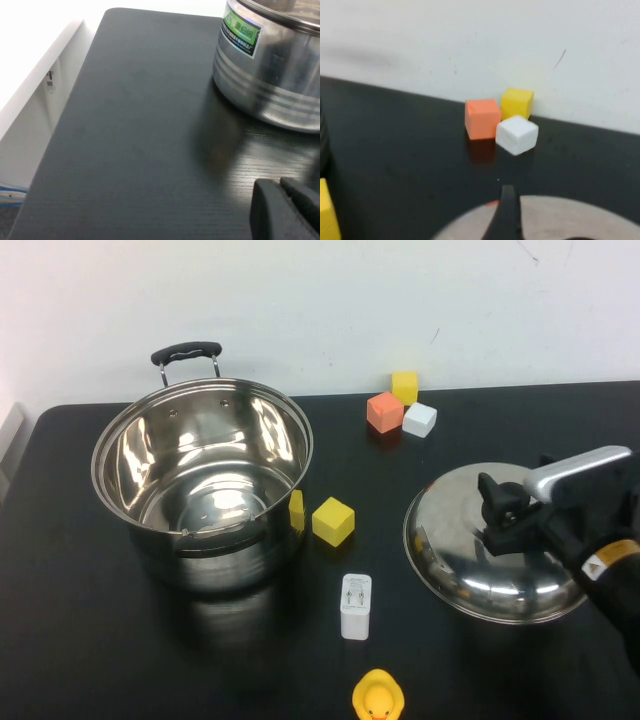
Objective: Cover the pot
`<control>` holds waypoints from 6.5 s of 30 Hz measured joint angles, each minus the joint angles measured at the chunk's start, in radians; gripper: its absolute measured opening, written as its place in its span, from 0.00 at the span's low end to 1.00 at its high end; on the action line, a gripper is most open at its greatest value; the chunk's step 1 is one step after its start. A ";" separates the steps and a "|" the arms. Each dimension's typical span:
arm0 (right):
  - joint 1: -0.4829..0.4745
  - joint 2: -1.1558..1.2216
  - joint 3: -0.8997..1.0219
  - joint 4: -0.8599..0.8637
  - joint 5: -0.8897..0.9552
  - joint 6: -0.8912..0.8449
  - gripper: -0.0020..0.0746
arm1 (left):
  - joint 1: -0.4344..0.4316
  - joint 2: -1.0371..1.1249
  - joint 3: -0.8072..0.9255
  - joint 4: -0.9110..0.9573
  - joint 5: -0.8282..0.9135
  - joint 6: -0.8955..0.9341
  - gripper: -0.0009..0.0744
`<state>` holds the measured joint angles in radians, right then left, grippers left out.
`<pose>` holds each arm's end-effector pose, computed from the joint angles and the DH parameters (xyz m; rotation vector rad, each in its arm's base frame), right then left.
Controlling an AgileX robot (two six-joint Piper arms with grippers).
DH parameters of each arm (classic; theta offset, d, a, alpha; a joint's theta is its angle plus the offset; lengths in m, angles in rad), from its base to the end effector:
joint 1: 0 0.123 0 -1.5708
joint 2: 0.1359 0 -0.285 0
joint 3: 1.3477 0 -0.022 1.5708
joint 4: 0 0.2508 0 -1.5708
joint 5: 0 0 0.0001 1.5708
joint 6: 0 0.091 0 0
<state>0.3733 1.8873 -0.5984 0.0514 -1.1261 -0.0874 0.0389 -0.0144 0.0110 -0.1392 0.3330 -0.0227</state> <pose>0.3053 0.1150 0.1463 -0.3243 1.6183 0.1967 0.0533 -0.0021 0.1805 -0.1426 1.8060 -0.1231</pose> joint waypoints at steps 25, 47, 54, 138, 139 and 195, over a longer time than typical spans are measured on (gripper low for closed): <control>0.002 0.066 -0.065 -0.058 0.012 0.067 0.46 | 0.000 0.000 0.000 0.000 0.000 0.000 0.01; 0.299 -0.114 -0.854 -0.820 0.808 0.700 0.46 | 0.000 0.000 0.000 0.000 0.000 0.000 0.01; 0.304 0.118 -1.081 -0.840 0.830 0.817 0.46 | 0.000 0.000 0.000 0.000 0.000 0.000 0.01; 0.373 0.394 -1.309 -1.154 0.881 1.122 0.46 | 0.000 0.000 0.000 -0.002 0.000 0.000 0.01; 0.373 0.394 -1.309 -1.156 0.879 1.127 0.46 | 0.000 0.000 0.000 -0.002 0.000 0.000 0.01; 0.262 -0.248 -0.971 -1.804 0.744 1.567 0.03 | 0.000 0.000 0.000 -0.002 0.000 0.000 0.01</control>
<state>0.6358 1.6390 -1.5695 -1.7528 -0.3823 1.4794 0.0389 -0.0144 0.0110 -0.1409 0.3330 -0.0227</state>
